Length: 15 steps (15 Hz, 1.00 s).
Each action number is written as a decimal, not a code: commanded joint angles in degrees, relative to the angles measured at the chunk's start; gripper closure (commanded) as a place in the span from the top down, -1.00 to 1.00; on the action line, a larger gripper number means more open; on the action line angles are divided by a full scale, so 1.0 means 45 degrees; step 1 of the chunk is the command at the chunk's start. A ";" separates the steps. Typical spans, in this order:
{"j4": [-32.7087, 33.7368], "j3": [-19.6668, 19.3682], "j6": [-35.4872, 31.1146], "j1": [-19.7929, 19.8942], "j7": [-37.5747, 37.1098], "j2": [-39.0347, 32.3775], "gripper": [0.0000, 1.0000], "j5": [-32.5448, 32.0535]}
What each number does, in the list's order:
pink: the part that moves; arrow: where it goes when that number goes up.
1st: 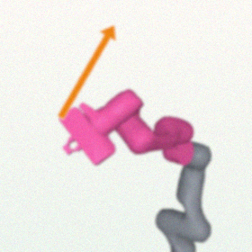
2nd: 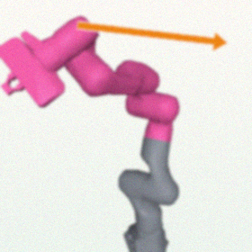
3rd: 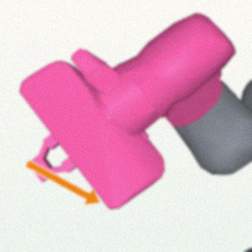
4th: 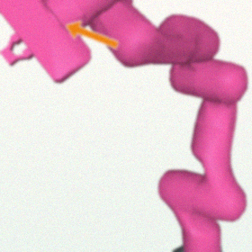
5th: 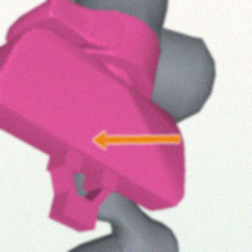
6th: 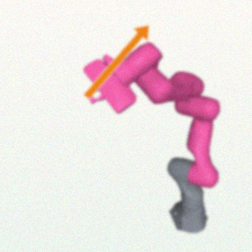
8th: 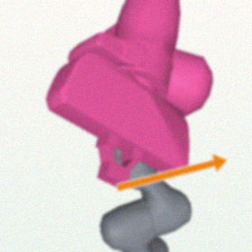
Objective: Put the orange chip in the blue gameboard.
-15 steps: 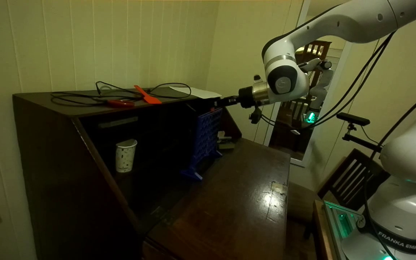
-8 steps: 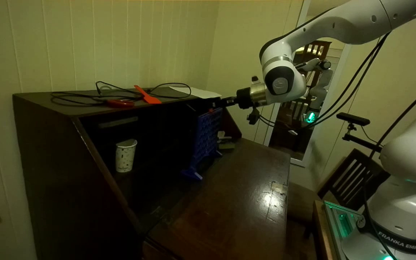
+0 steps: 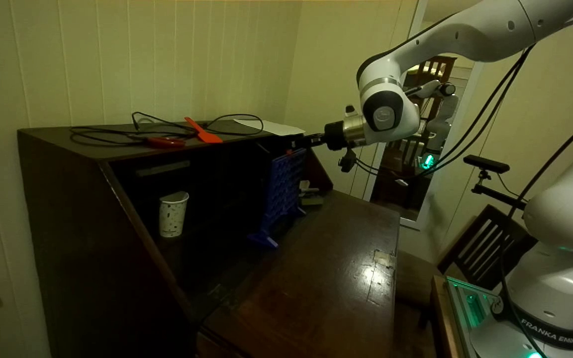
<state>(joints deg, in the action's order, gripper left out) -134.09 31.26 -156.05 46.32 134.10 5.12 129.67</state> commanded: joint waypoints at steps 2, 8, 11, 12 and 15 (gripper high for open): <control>0.0107 -0.0002 0.0164 0.0076 0.0780 -0.0154 -0.82 0.0473; 0.0199 0.0034 -0.0045 0.0069 0.1111 -0.0298 -0.82 0.0538; 0.0207 0.0042 -0.0149 0.0069 0.1294 -0.0286 -0.82 0.0643; 0.0202 0.0038 -0.0146 0.0073 0.1347 -0.0276 -0.82 0.0684; 0.0236 0.0083 -0.0479 0.0057 0.1550 -0.0295 -0.82 0.0819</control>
<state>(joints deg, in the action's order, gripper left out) -134.06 31.24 -156.33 46.36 138.01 4.89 130.74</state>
